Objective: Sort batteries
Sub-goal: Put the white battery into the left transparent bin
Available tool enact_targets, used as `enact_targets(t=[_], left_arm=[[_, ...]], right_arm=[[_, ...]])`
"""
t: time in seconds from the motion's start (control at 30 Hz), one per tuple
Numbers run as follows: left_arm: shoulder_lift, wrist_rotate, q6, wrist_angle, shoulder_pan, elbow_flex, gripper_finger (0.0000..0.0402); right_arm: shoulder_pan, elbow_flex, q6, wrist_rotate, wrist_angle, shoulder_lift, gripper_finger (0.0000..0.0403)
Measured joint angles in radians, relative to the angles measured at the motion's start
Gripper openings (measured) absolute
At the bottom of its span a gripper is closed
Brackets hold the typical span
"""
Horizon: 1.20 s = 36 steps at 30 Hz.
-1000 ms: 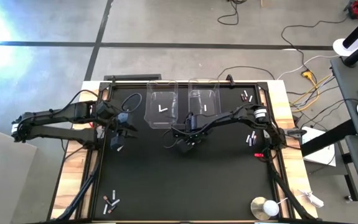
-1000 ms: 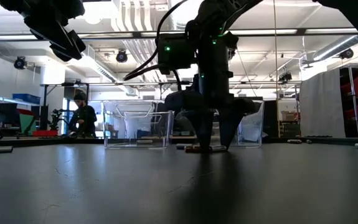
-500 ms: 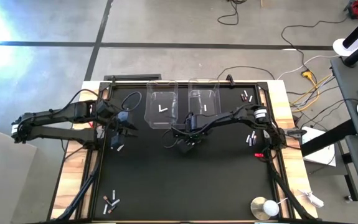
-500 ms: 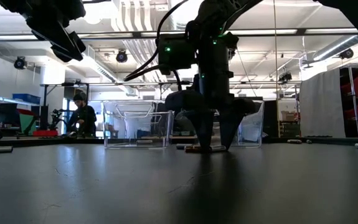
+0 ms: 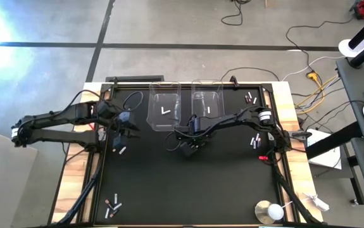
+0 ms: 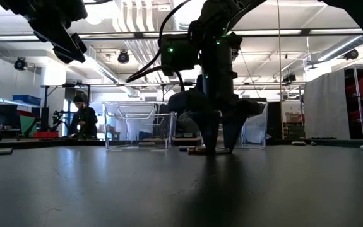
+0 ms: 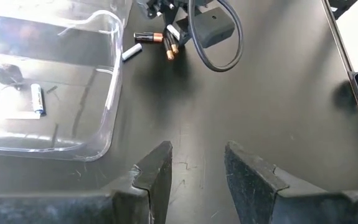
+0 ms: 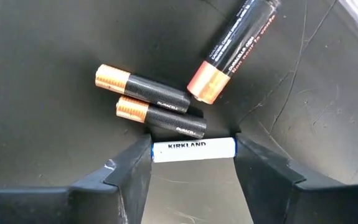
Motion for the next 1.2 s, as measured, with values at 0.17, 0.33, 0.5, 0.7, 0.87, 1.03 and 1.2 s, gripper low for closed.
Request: enact_targets(t=[0.17,0.33,0.5,0.7,0.87,1.03,1.2], left_arm=[[-0.009,0.000,0.004,0.000,0.004,0.002,0.0127],[-0.011,0.000,0.009,0.000,0.004,0.007,0.0127],[-0.016,0.000,0.008,-0.002,0.004,0.007,0.0127],[-0.048,0.000,0.008,-0.044,0.004,0.007,0.0127],[-0.077,-0.001,0.008,-0.062,0.004,0.007,0.0127],[-0.100,-0.002,-0.009,-0.063,0.004,0.007,0.0127],[-0.116,-0.002,-0.038,-0.064,0.004,0.007,0.0127]], right_arm=[[0.014,0.035,-0.016,-0.043,-0.057,0.000,0.0203],[0.031,0.120,-0.029,-0.050,-0.145,-0.008,0.0200],[0.052,0.269,-0.047,-0.070,-0.235,-0.010,0.0201],[0.051,0.505,-0.104,0.010,-0.258,-0.013,0.0198],[0.015,0.639,-0.175,0.133,-0.264,-0.014,0.0197],[-0.038,0.707,-0.297,0.197,-0.221,-0.001,0.0197],[-0.102,0.716,-0.419,0.202,-0.096,0.032,0.0197]])
